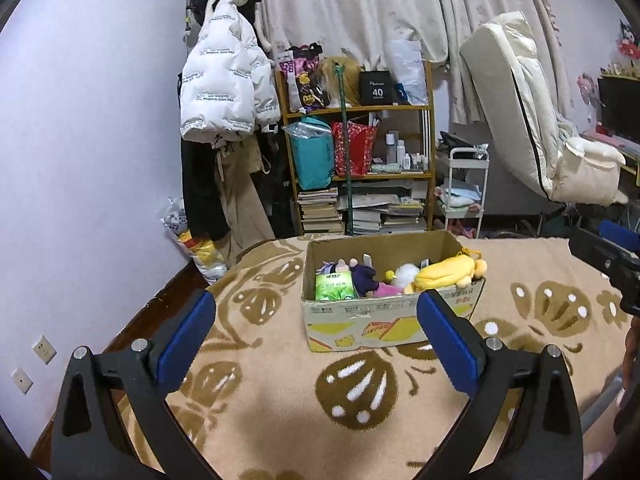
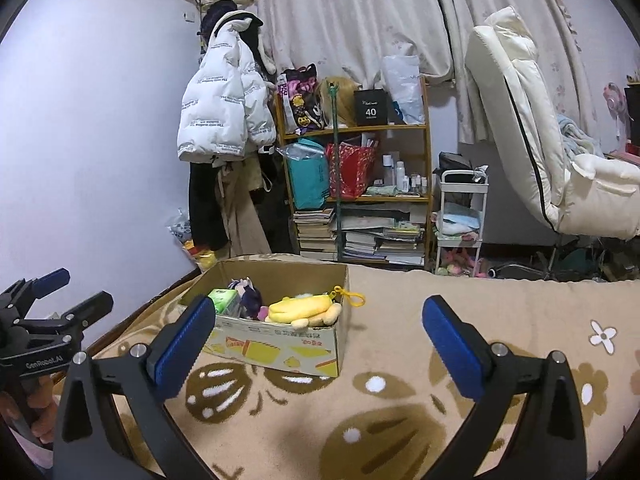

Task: Organize soft objects

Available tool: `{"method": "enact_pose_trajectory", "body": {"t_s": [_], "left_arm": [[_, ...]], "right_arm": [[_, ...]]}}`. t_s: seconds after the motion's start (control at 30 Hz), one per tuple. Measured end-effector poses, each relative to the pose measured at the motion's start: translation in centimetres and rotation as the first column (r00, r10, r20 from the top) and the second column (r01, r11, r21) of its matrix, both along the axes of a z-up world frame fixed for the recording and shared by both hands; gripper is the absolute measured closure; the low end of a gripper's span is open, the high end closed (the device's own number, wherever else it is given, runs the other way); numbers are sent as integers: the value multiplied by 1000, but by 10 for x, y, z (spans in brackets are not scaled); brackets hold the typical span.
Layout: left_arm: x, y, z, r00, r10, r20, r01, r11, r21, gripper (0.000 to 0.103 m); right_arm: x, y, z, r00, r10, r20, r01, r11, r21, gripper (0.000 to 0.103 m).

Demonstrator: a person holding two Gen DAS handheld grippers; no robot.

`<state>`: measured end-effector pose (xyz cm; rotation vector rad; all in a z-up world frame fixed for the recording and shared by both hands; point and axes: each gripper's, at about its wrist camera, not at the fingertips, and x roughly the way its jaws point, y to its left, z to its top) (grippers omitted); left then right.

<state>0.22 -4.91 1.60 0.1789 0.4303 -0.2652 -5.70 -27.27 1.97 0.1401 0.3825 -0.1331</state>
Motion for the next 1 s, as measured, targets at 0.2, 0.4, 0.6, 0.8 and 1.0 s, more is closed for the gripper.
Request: {"method": "enact_pose_trajectory", "body": {"t_s": [0.2,0.4,0.6,0.8,1.0], "left_arm": [[2,-4,-5,1000,-4,-8,4,1000,16,3],[8,-9,-15,1000,7,-29,-6,999,40,3],[17,-9,-22,999,14,-52,-12,999,38,3],[25,-3,-24,997,38,-60,-37,999,13,3],[29,1,-26,996,65,-53,-65,998,15,3]], "right_arm": [[2,0,-5,1000,-7,-10,6,1000,-18,0],[3,-3,-13,1000,-10,-2,10,1000,-10,0],[9,-6,-24,1000,-22,-19,22,1000,3,0],[13,-9,-26,999,-27,-21,27,1000,1,0],[14,-9,-29,999,-27,-24,27,1000,2,0]]}}
